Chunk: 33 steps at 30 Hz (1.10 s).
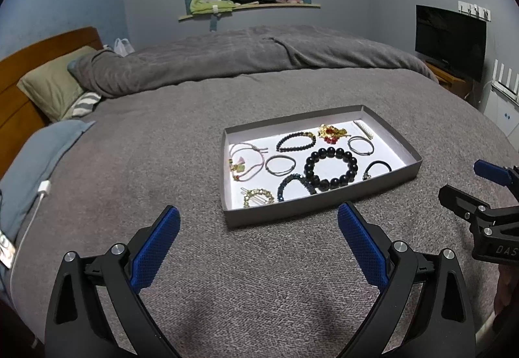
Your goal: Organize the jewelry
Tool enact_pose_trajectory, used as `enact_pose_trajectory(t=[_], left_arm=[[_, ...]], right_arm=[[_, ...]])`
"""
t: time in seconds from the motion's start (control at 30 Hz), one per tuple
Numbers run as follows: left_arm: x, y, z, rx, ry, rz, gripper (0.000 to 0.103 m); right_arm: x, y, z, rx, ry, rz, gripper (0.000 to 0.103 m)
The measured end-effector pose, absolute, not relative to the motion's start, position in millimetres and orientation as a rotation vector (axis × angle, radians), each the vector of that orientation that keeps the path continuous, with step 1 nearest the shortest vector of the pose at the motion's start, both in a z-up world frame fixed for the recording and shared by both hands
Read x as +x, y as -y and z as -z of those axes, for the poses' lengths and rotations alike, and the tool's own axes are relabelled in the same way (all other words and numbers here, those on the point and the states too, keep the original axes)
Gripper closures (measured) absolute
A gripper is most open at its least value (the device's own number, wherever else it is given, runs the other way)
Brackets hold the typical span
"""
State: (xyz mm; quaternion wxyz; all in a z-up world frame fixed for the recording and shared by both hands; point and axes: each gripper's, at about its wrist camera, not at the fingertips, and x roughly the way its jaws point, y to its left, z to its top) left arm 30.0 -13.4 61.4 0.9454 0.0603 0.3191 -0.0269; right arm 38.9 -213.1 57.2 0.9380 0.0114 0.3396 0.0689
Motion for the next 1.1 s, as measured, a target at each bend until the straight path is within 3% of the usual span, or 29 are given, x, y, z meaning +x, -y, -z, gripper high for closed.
enact_pose_trajectory(t=[1.1], left_arm=[[28.0, 15.5, -61.5, 0.126, -0.648, 0.083, 0.006]], right_arm=[[37.7, 211.8, -54.9, 0.008, -0.702, -0.142, 0.005]])
